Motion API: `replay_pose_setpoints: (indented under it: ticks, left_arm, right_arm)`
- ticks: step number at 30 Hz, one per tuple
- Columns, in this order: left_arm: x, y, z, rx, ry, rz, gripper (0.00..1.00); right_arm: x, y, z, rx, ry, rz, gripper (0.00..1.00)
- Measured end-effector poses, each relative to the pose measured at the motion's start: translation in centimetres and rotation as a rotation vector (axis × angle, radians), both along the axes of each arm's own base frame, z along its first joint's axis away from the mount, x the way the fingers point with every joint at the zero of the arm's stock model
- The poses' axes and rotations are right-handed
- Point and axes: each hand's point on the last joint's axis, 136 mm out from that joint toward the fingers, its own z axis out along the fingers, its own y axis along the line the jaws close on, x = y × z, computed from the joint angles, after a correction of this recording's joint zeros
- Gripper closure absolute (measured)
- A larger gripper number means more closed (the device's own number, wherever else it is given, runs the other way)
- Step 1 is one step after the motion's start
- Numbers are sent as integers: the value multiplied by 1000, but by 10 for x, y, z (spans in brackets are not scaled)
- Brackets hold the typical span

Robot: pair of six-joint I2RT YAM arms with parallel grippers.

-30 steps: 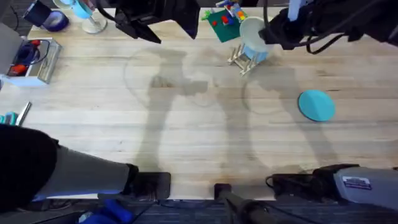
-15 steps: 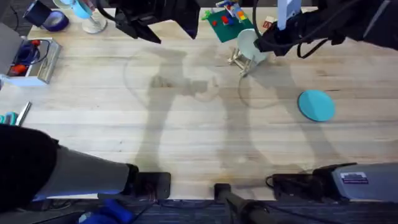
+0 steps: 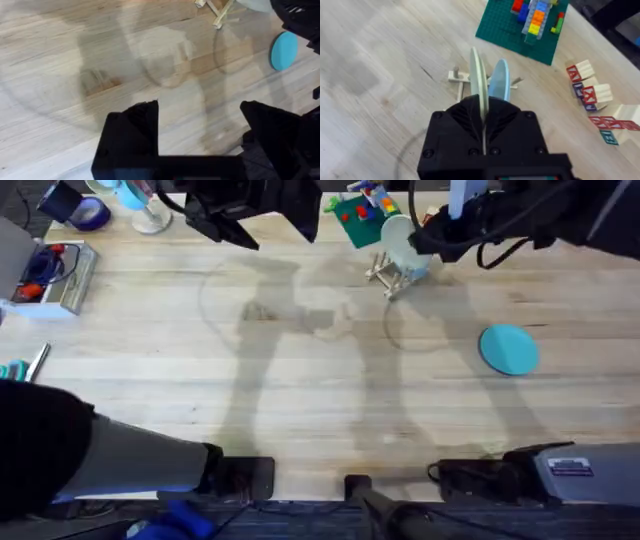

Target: Pick up the plates from the table one by one and place each into a slot on the dish rack.

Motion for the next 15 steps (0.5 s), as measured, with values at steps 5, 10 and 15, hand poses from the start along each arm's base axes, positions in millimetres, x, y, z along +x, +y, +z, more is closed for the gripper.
replay_pose_setpoints:
  ticks: [5, 10, 15]
  left_arm:
    - [0, 2, -1, 10, -1, 3, 7]
    - [1, 3, -1, 18, -2, 6, 7]
    - [1, 3, -1, 21, -3, 7, 7]
  right_arm:
    - [1, 0, 29, 16, -84, -6, 969]
    - [-1, -1, 53, 31, -148, -10, 969]
    - [-2, -1, 54, 42, -144, -21, 968]
